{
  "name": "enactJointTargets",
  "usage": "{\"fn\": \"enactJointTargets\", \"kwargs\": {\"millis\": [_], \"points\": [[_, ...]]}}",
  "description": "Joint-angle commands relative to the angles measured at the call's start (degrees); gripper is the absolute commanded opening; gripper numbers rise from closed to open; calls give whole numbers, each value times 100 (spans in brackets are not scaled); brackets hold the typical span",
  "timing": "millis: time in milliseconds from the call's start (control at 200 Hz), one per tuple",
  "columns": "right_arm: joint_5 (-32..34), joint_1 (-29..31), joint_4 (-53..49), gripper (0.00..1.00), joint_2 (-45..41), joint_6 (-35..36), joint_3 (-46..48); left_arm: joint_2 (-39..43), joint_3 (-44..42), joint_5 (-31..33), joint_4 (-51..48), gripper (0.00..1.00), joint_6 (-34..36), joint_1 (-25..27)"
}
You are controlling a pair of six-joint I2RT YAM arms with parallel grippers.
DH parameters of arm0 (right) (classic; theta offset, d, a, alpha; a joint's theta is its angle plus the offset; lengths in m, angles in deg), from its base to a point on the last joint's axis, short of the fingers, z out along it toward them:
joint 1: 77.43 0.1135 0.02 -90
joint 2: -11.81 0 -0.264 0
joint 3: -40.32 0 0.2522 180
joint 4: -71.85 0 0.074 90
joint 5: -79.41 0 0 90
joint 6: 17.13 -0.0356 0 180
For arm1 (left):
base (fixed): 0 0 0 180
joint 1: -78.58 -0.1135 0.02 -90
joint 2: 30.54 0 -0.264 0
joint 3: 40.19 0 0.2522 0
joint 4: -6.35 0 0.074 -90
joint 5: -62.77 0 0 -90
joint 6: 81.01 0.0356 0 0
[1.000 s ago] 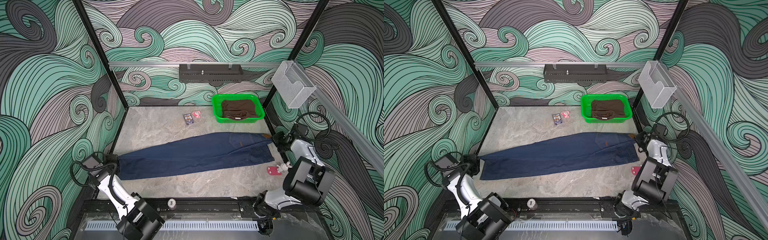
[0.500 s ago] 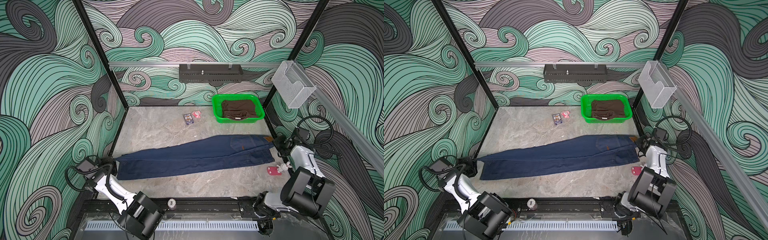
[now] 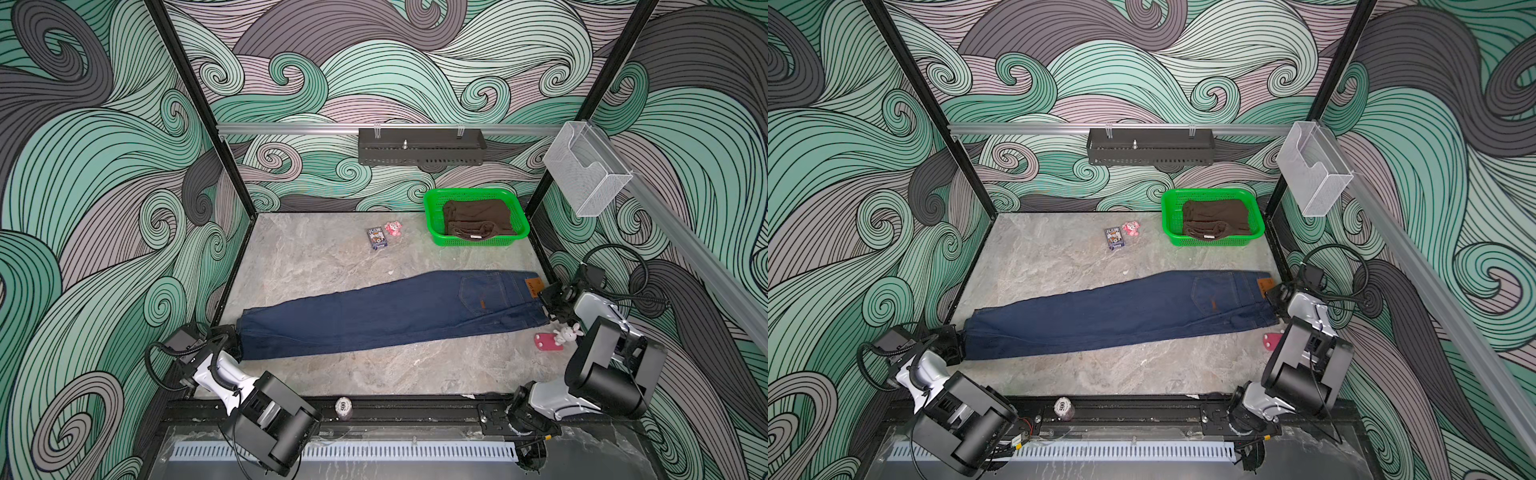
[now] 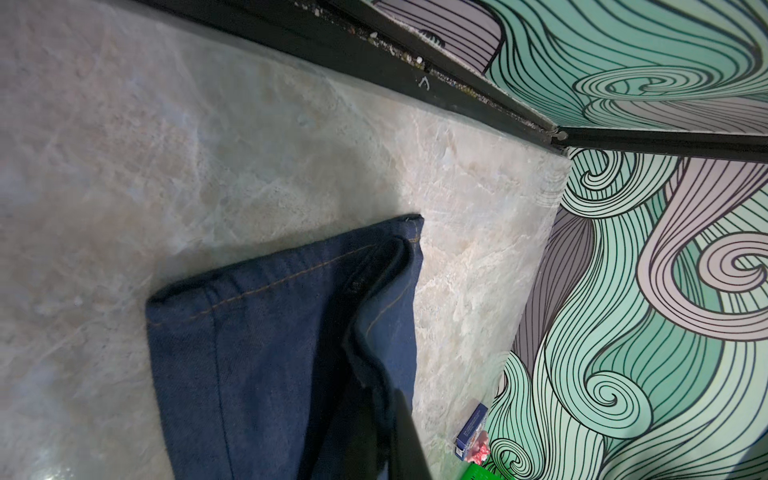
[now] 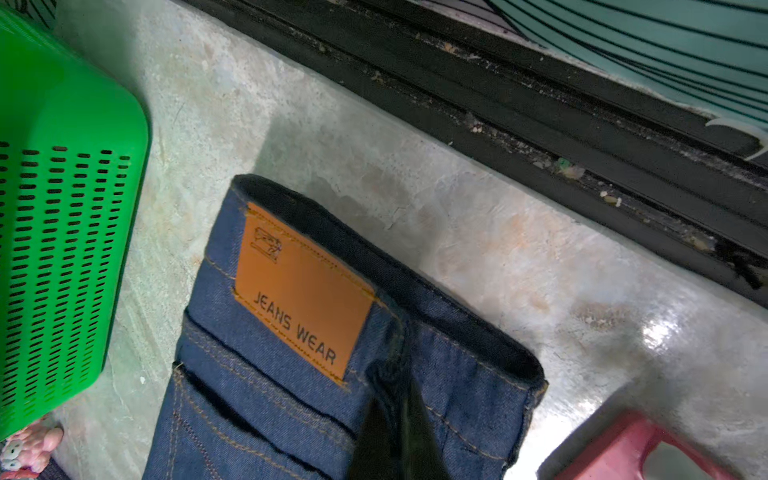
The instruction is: Fold and stack the trousers
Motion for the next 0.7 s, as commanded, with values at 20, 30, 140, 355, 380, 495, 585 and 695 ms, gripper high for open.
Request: {"fn": "enactJointTargets", "kwargs": {"millis": [20, 30, 140, 355, 380, 495, 585, 695], "points": [[310, -8, 52, 1, -119, 2, 43, 67, 100, 130, 27, 0, 113, -93], [309, -12, 51, 0, -128, -3, 42, 68, 103, 123, 31, 0, 110, -94], [308, -11, -11, 0, -161, -13, -34, 81, 224, 53, -62, 0, 104, -145], [424, -22, -79, 1, -177, -8, 19, 95, 154, 98, -184, 0, 177, -288], [433, -22, -82, 0, -187, -29, 36, 88, 139, 46, -160, 0, 156, -332], [330, -47, -198, 0, -264, -115, -40, 77, 241, -176, -145, 0, 67, -410], [132, -43, -372, 0, -340, -160, -195, 86, 471, -343, -252, 0, 18, -411], [-34, -35, -516, 0, -512, -148, -325, 88, 672, -448, -364, 0, -10, -411]]}}
